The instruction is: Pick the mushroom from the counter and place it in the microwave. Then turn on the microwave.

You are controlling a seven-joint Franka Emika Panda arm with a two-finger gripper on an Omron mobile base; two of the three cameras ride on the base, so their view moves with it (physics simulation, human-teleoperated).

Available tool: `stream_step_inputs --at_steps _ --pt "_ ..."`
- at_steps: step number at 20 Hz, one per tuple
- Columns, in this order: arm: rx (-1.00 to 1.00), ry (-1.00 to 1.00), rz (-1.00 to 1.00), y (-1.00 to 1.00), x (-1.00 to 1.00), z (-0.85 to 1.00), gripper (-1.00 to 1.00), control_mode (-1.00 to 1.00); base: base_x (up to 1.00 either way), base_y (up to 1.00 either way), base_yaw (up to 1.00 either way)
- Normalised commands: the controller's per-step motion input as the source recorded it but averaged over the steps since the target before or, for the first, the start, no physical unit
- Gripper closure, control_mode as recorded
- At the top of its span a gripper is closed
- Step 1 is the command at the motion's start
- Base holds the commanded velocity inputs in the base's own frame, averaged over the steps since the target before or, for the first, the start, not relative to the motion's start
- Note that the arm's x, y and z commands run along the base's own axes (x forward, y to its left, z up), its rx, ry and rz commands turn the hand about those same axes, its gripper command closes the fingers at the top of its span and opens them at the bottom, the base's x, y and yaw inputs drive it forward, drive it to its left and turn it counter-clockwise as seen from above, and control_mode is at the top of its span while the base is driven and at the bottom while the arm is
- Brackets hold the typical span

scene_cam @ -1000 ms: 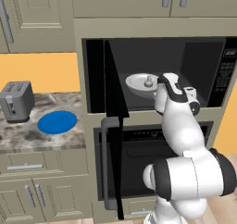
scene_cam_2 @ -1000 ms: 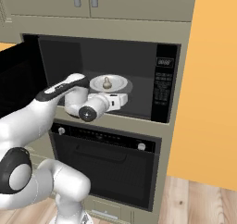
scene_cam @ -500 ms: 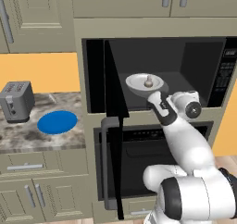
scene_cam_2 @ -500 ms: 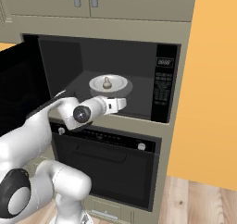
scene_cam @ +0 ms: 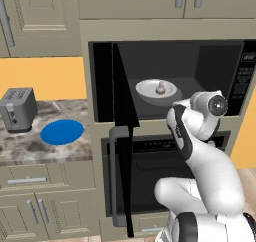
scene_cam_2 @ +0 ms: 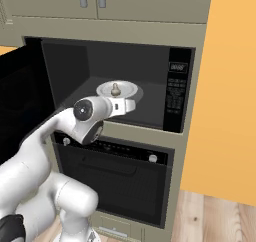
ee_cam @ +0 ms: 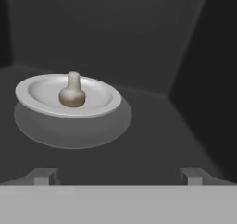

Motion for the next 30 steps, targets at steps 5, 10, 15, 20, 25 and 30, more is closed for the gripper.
stream_step_inputs --at_steps 5,10,15,20,25,30 --pt "0.04 0.19 0.01 -0.1 -0.44 0.39 -1.0 -1.0 0.0 0.0 0.0" --pt "0.06 0.17 0.0 -0.06 -0.54 0.15 -1.0 -1.0 0.0 0.0 0.0" --pt "0.03 0.03 0.0 0.0 -0.54 0.12 -1.0 -1.0 0.0 0.0 0.0" --pt "0.0 0.0 0.0 0.0 -0.47 0.17 -1.0 -1.0 0.0 0.0 0.0" --pt "-0.02 0.04 0.0 -0.02 -0.35 0.13 -1.0 -1.0 0.0 0.0 0.0" --pt "0.04 0.17 0.0 0.0 -0.43 0.16 -1.0 -1.0 0.0 0.0 0.0"
